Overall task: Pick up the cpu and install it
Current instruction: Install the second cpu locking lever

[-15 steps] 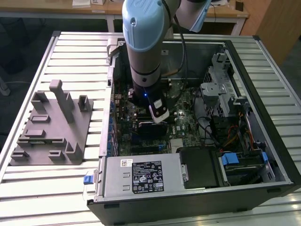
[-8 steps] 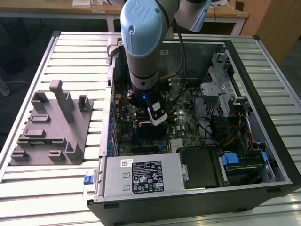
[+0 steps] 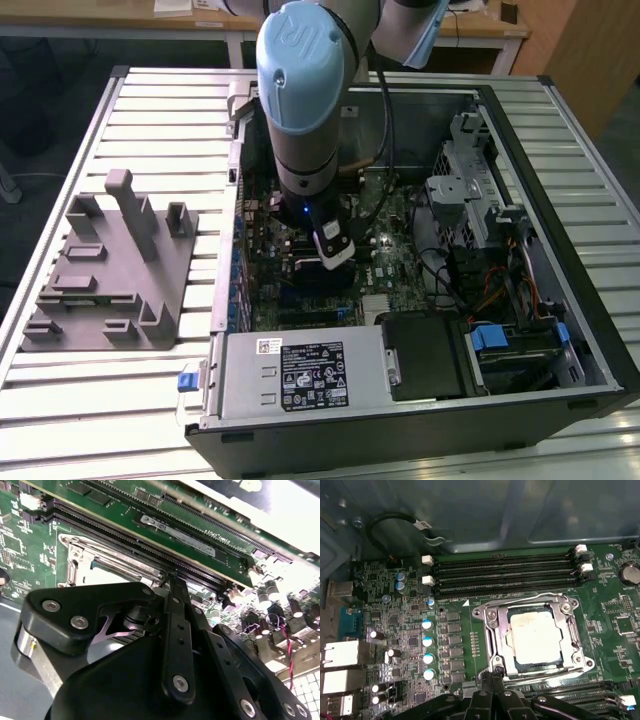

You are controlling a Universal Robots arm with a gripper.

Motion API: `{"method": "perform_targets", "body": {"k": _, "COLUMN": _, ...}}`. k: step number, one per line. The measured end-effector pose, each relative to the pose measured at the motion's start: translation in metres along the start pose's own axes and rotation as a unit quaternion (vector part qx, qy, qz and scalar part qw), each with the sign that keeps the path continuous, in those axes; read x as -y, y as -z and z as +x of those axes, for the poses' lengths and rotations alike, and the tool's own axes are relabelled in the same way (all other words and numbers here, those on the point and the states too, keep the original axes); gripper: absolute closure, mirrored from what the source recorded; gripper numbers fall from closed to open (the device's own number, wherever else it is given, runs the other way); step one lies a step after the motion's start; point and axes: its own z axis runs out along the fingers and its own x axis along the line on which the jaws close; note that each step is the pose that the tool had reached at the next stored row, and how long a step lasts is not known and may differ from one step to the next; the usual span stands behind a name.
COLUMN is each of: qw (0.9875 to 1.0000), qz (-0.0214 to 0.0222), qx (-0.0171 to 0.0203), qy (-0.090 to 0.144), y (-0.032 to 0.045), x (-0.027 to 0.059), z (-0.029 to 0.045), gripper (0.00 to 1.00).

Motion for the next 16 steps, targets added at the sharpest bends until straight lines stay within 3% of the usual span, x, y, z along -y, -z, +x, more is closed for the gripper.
{"method": "perform_targets", "body": {"k": 2, "qw": 1.0000, "qz": -0.0018, "qx": -0.0001, "qy": 0.000, "y": -0.0014, "x": 0.0004, "z": 0.0003, "gripper": 0.89}}
{"method": "perform_targets", "body": {"k": 9, "qw": 1.0000, "qz": -0.0018, "qx": -0.0003, "qy": 0.000, "y": -0.0020, "x": 0.0009, "z": 0.0020, "gripper": 0.89}}
{"method": "perform_targets", "body": {"k": 11, "qw": 1.0000, "qz": -0.0022, "qx": -0.0001, "qy": 0.000, "y": 0.0010, "x": -0.0002, "z": 0.0018, "gripper": 0.89}}
{"method": "perform_targets", "body": {"k": 16, "qw": 1.0000, "qz": -0.0019, "qx": -0.0002, "qy": 0.000, "y": 0.0182, "x": -0.0057, "z": 0.0010, "gripper": 0.89}}
